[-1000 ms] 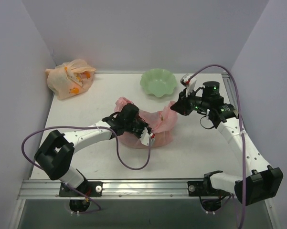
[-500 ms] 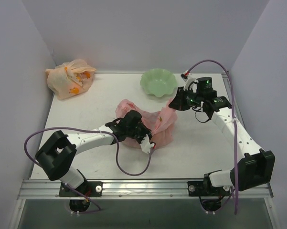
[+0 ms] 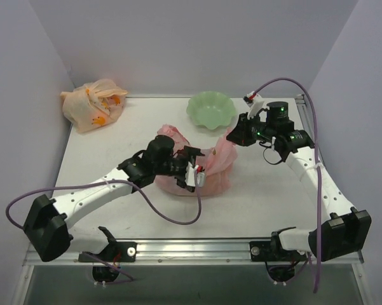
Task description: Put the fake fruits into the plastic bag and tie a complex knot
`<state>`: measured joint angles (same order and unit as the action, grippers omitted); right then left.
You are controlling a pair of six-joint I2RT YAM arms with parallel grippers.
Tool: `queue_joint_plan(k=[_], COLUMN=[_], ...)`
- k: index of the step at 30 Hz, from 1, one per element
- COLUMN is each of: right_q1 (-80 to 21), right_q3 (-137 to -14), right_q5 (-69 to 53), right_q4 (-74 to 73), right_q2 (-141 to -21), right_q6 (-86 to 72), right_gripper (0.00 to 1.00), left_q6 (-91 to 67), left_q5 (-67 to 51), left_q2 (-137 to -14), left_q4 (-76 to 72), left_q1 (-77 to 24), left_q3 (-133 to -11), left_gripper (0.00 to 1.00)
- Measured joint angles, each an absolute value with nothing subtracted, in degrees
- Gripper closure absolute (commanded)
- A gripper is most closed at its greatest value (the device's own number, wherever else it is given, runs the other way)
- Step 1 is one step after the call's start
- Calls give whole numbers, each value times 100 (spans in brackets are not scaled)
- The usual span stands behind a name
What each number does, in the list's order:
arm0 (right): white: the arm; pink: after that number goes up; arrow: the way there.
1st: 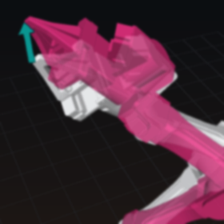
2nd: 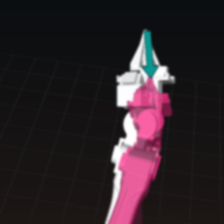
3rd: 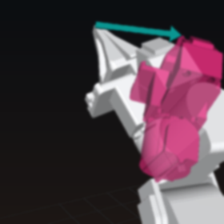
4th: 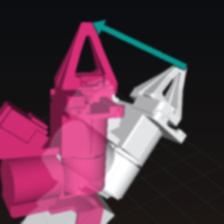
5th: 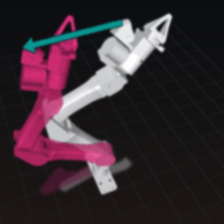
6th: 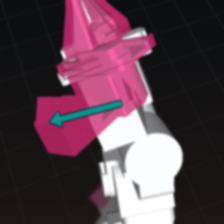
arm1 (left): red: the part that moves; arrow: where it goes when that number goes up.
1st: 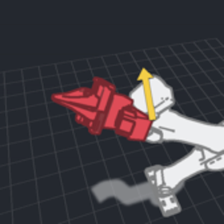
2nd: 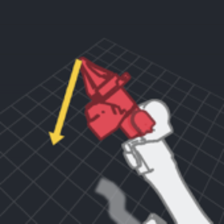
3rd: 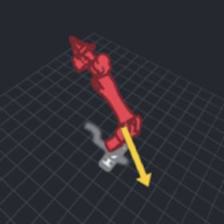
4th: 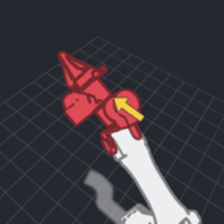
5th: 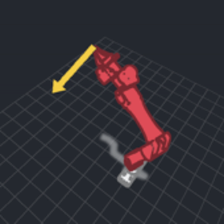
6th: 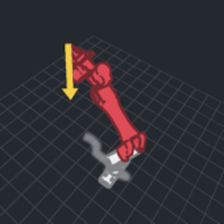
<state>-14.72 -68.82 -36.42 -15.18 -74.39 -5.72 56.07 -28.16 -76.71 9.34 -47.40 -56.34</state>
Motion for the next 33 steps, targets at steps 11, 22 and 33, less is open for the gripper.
queue_joint_plan(k=[11, 22, 33], right_q1=[-1514, -1586, -1586], right_q3=[-6882, -6882, -6879], right_q5=[-3752, -3951, -4233], right_q4=[-1516, -1426, -1330], right_q2=[-7081, -7048, -6921], right_q6=[-161, -167, -427], right_gripper=[100, 100, 100], left_q6=[2108, -78, -676], left_q5=[-2930, -2115, -2187], left_q2=[-7609, -8919, -9500], left_q4=[-43, -1133, -2123], left_q1=[-4681, -4722, -4735], left_q3=[-6064, -6287, -6289], left_gripper=[3, 3, 57])
